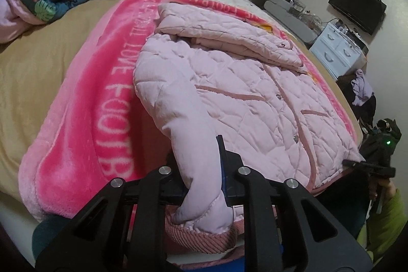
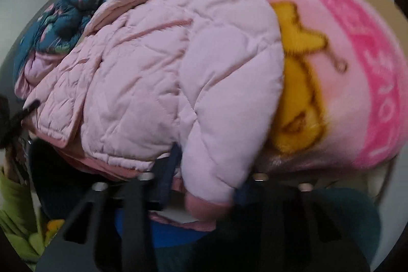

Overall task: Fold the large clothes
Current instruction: 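Grasp the ribbed hem with the left gripper while the right gripper grasps it too, then lift the hem with both grippers and fold it toward the collar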

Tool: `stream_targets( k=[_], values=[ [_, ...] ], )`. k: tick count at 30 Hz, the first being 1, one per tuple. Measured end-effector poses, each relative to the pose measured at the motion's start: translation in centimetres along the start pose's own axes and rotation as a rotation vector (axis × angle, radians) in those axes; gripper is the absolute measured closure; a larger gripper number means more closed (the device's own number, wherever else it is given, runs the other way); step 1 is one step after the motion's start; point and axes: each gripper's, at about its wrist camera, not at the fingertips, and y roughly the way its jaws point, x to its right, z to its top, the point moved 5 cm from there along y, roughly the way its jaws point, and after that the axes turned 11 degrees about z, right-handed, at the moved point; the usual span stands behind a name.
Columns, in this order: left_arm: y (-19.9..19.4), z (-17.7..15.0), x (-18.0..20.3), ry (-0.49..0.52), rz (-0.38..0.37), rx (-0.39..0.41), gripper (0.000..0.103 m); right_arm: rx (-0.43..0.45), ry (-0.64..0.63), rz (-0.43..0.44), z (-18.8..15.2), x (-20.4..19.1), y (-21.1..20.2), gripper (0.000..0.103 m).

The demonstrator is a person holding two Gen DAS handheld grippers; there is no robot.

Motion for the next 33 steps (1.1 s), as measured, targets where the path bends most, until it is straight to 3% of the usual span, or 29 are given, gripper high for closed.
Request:
stream_targets(
  k=[13, 33],
  values=[
    [-1.3, 1.7, 0.0, -0.025, -0.027, 0.057, 0.093, 0.315, -0.125, 0.121, 5.3, -4.2, -7.3, 0.088],
    [-2.0, 6.5, 1.0, -0.015, -0.015, 0.144, 0.093, 0.435, -0.08, 0.107, 9.8, -3.4, -8.3, 0.089]
  ],
)
